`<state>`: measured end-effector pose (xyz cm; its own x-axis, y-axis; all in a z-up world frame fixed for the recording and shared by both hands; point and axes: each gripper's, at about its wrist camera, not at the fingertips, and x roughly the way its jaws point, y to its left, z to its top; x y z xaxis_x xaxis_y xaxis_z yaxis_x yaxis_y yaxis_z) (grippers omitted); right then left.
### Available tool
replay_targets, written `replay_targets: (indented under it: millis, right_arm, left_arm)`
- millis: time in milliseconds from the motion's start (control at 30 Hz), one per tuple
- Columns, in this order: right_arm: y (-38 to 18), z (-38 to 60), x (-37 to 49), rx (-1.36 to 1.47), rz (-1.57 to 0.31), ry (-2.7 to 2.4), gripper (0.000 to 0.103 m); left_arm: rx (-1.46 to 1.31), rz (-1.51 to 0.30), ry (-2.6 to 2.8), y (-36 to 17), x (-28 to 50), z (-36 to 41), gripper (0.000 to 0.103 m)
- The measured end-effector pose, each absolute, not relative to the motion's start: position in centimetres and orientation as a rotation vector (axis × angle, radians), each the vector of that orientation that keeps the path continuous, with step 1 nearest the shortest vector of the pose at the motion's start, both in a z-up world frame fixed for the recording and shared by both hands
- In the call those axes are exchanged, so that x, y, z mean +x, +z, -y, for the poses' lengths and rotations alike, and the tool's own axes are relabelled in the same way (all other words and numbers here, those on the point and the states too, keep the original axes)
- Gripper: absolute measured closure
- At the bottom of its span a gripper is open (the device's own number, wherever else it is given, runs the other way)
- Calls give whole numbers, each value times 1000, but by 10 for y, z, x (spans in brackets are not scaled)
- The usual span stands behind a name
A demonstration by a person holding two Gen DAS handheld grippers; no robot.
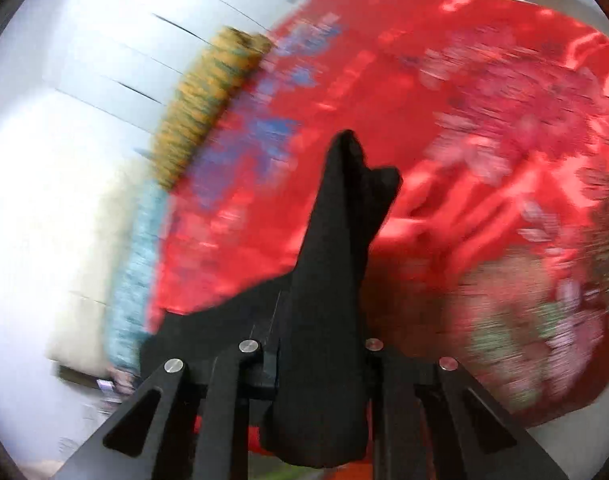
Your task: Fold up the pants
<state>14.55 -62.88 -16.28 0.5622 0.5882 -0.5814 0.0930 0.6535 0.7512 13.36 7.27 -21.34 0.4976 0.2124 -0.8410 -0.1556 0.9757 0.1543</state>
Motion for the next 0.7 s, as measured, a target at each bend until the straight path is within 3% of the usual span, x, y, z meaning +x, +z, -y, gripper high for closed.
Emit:
replay_targets:
  millis: [300,467,600,700]
  right_arm:
    - [-95,445,156,940,-813,707,84]
    - [-104,291,172,850,-864,778,84]
    - [-133,178,173,610,-965,713,84]
    - [-156,128,166,507,-1040,688,70]
  left_arm:
    - [-74,-996,218,-199,133,-98,2]
    - [-147,-982,219,-189,128,-128,2]
    - [-225,-978,226,-185,124,-153,2]
    - [-271,-978,212,-184,123,-166,2]
